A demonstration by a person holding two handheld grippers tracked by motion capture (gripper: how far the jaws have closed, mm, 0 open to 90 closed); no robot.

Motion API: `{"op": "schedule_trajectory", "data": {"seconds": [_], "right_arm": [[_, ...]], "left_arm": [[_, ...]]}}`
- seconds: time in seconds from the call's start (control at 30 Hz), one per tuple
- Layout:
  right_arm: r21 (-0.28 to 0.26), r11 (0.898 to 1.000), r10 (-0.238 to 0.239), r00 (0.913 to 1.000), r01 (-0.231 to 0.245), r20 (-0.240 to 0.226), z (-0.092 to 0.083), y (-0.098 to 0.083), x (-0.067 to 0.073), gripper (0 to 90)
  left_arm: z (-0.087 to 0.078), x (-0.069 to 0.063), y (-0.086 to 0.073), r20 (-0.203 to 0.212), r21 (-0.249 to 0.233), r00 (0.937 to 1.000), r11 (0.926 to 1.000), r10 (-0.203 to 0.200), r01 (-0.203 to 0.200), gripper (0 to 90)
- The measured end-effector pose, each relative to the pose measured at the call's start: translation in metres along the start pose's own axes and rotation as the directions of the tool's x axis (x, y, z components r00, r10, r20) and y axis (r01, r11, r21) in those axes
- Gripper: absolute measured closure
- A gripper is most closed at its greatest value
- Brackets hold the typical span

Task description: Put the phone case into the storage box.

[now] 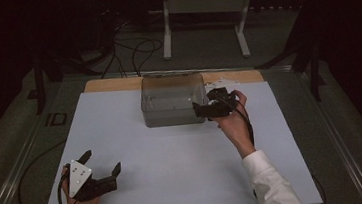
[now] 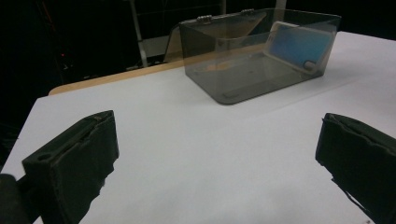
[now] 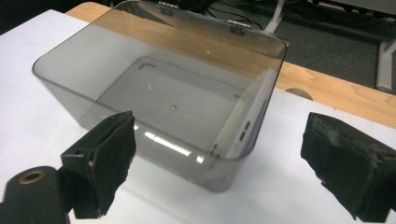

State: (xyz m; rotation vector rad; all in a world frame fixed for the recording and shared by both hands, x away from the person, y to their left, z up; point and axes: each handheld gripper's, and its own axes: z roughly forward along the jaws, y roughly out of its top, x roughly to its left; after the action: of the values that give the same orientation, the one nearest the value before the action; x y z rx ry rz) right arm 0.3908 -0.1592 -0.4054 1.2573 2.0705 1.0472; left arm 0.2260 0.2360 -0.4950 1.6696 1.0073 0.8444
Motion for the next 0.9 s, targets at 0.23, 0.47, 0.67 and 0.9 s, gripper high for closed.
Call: {"op": "schedule_trajectory", "data": {"seconds": [0.23,0.47,0.67,0.9], "right_arm": [[-0.047,0.999,0.011,0.9999,-0.011,0.001,-0.019,-0.014,-0.008,9.8],[-0.092,0.994,0.049,0.9984,-0.052,-0.026,-0.04,-0.044,-0.022,9.8],[-0.098,0.995,-0.012,0.9999,0.011,-0.001,-0.059,-0.069,-0.016,9.8],[-0.12,0.992,-0.028,0.9992,0.032,0.029,-0.076,-0.091,-0.014,9.8]], "left_arm": [[0.001,0.0,0.0,0.002,0.005,1.0,1.0,0.0,0.0,0.2],[0.001,-0.001,0.0,0.003,0.011,1.0,0.9999,0.001,-0.002,0.2],[0.001,0.001,0.001,-0.002,0.011,1.0,0.9999,-0.005,0.005,0.2],[-0.001,0.004,0.002,-0.008,0.007,0.9998,0.9998,-0.017,0.017,0.2]]}}
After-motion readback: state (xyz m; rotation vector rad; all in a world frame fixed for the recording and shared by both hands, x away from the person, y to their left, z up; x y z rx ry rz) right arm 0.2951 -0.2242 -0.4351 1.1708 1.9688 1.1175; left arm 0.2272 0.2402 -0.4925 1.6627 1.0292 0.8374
